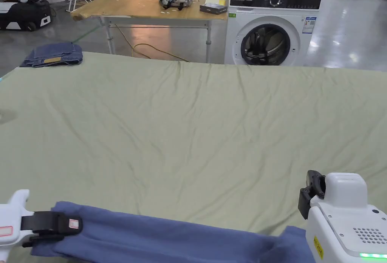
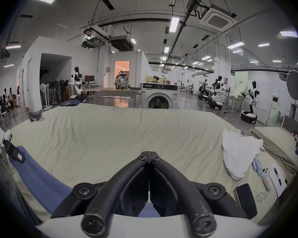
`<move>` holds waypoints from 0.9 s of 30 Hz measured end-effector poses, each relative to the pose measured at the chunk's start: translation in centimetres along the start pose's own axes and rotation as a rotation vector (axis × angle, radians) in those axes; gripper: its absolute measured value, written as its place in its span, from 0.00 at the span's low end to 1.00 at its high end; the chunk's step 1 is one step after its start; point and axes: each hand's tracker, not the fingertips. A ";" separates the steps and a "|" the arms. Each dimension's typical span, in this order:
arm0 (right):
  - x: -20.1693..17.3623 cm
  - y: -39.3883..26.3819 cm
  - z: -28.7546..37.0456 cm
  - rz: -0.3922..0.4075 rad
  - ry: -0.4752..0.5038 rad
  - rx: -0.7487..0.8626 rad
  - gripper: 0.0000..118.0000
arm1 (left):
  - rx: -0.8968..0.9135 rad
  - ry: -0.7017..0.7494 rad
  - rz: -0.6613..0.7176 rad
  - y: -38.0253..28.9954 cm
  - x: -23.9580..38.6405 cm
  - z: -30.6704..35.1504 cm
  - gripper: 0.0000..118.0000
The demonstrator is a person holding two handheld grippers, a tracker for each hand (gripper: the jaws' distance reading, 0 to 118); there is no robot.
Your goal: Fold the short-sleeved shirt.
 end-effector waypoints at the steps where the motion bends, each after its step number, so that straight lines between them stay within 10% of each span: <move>1: 0.0 0.0 0.1 0.006 0.003 -0.002 0.00 | 0.014 0.011 -0.016 0.4 0.0 1.1 0.01; 13: -0.3 -0.2 0.7 0.125 -0.006 0.017 0.00 | 0.063 0.007 0.065 -0.5 5.0 3.1 0.01; 19: -0.5 -0.2 0.6 0.100 0.004 0.010 0.00 | -0.049 -0.201 0.070 -1.7 10.6 -2.3 0.01; 27: -0.2 -0.8 0.8 0.094 0.005 -0.006 0.00 | -0.239 -0.077 0.017 -3.4 13.7 -12.8 0.01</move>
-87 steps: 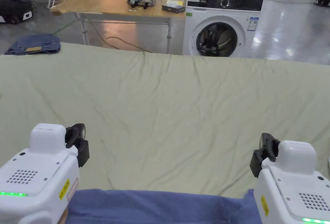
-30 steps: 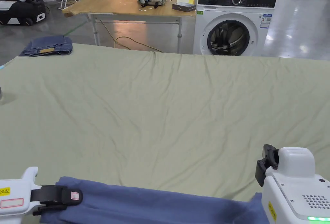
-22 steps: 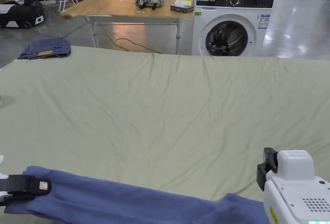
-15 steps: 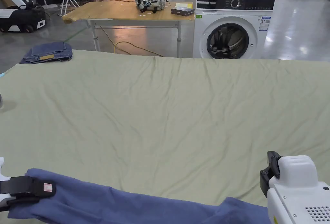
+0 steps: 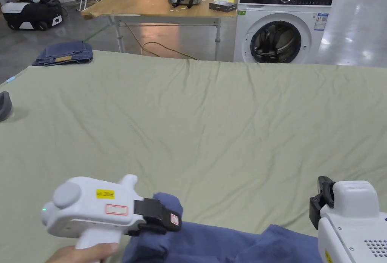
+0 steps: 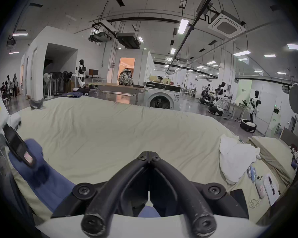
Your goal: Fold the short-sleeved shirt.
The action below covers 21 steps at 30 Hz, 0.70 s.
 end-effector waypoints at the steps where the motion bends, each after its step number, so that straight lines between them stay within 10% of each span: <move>1: 0.2 -0.1 0.0 0.000 -0.002 -0.003 0.00 | -0.020 0.037 -0.008 0.0 -0.1 -1.4 0.01; 12: 1.3 -0.6 0.2 -0.015 -0.028 -0.021 0.00 | -0.073 0.179 0.038 -0.8 0.3 -7.4 0.02; 21: 1.1 -0.7 0.3 -0.009 -0.015 -0.022 0.00 | -0.037 0.051 0.025 -0.2 3.2 -2.6 0.22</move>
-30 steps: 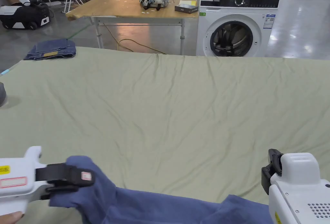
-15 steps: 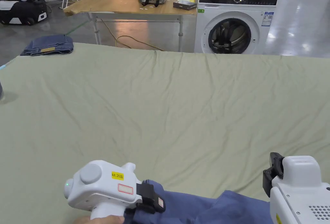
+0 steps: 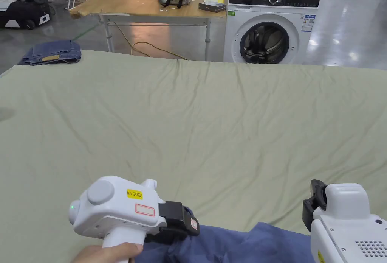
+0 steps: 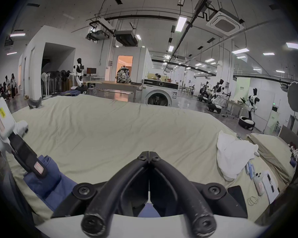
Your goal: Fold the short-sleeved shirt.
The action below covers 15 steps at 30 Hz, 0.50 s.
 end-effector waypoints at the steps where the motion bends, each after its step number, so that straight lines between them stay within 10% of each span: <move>1: 0.0 0.0 0.0 -0.001 0.000 0.000 0.00 | 0.003 -0.023 -0.004 0.1 0.2 0.8 0.22; 15: -0.3 -0.8 0.1 -0.019 0.016 -0.020 0.00 | -0.029 0.036 -0.086 -1.1 -1.5 -2.8 0.03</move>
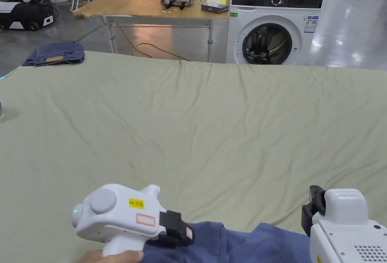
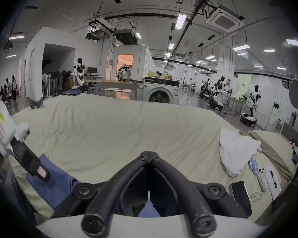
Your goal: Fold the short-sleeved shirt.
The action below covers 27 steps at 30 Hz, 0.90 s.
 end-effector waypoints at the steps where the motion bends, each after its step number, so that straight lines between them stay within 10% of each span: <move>1: 0.0 -0.1 0.0 -0.001 -0.001 -0.003 0.00 | -0.021 -0.019 0.004 -0.3 0.0 -1.0 0.03; 14: 0.7 -0.7 0.2 -0.008 -0.014 -0.017 0.00 | -0.079 0.015 -0.044 -2.1 1.0 -7.1 0.00; 27: 0.7 -0.6 -0.4 -0.028 -0.010 -0.010 0.00 | 0.134 -0.001 -0.033 0.5 -2.1 7.3 0.08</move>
